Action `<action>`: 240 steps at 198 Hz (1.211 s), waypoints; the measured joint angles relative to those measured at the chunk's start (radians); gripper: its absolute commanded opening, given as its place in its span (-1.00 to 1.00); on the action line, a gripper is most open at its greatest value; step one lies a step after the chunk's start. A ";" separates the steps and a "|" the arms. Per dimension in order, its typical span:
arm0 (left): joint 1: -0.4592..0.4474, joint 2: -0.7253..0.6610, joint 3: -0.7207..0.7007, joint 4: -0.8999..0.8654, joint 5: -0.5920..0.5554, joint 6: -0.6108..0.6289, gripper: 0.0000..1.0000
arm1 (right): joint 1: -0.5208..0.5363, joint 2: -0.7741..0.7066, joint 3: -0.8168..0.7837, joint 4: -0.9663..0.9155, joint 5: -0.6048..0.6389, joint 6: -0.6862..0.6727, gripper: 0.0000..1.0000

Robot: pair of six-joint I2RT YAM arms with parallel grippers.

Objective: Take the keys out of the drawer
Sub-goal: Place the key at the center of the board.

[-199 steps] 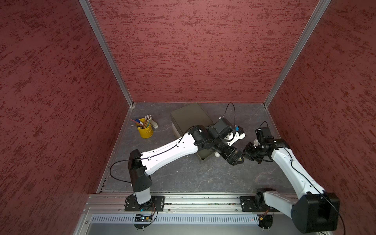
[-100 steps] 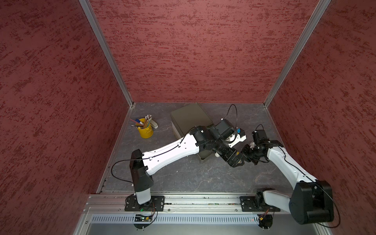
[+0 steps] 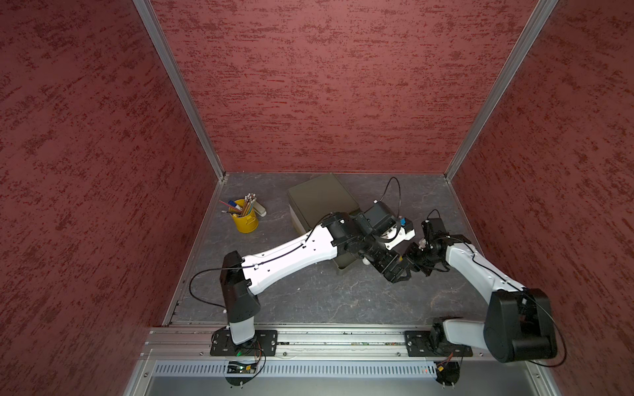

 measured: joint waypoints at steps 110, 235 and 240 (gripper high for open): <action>0.000 0.006 0.000 -0.026 -0.011 0.000 0.99 | -0.012 0.073 -0.008 0.069 0.008 -0.027 -1.00; -0.001 0.006 0.000 -0.027 -0.023 0.000 0.99 | -0.047 0.177 0.000 0.079 0.031 -0.080 -1.00; -0.001 0.006 0.000 -0.027 -0.023 0.001 0.99 | -0.047 0.182 0.003 0.078 0.030 -0.081 -1.00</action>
